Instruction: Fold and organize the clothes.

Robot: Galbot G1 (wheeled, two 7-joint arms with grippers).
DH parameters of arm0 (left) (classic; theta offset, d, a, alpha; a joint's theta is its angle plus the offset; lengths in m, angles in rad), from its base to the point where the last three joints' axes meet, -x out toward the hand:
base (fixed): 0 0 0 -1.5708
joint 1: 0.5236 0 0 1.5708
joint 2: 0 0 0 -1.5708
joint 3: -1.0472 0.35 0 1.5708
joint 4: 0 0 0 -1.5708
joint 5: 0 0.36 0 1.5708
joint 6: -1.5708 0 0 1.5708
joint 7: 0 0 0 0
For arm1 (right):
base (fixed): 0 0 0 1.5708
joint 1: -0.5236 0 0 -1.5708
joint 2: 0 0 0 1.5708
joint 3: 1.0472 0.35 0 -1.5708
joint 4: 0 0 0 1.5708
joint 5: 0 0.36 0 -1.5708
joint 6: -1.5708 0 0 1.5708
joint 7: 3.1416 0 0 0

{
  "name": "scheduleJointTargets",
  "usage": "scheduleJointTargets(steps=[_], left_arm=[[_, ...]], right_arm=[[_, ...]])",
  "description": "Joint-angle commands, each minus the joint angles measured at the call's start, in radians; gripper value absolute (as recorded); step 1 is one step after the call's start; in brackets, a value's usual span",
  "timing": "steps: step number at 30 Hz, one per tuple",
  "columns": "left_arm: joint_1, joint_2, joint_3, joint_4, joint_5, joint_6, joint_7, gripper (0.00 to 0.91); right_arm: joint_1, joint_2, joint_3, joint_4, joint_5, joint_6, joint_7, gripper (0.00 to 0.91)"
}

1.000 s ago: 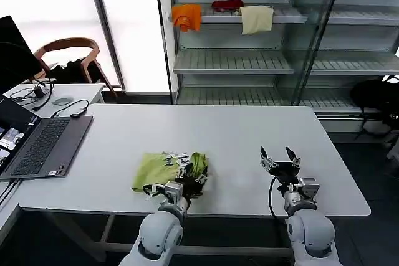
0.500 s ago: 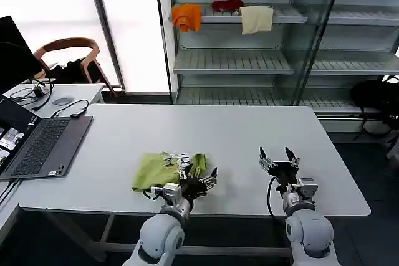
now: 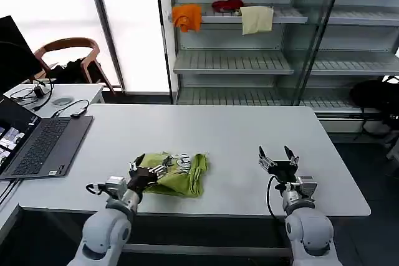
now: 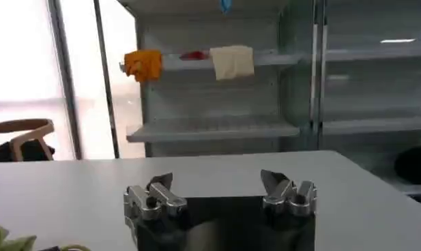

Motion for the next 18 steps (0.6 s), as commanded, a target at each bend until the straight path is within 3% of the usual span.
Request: scheduleJointTargets(steps=[1, 7, 18], left_arm=[[0.023, 0.046, -0.09, 0.06, 0.022, -0.001, 0.051, 0.907], [-0.001, 0.035, -0.089, 0.128, 0.045, -0.021, 0.058, 0.907], [0.007, 0.019, -0.087, 0.159, -0.117, 0.016, 0.054, 0.907]], right_arm=[[0.001, -0.001, -0.001, 0.003, -0.003, -0.007, 0.001, 0.907], [-0.006, -0.007, 0.006, 0.002, -0.003, -0.006, 0.001, 0.907], [0.0, -0.006, 0.004, -0.019, -0.011, -0.001, 0.001, 0.907]])
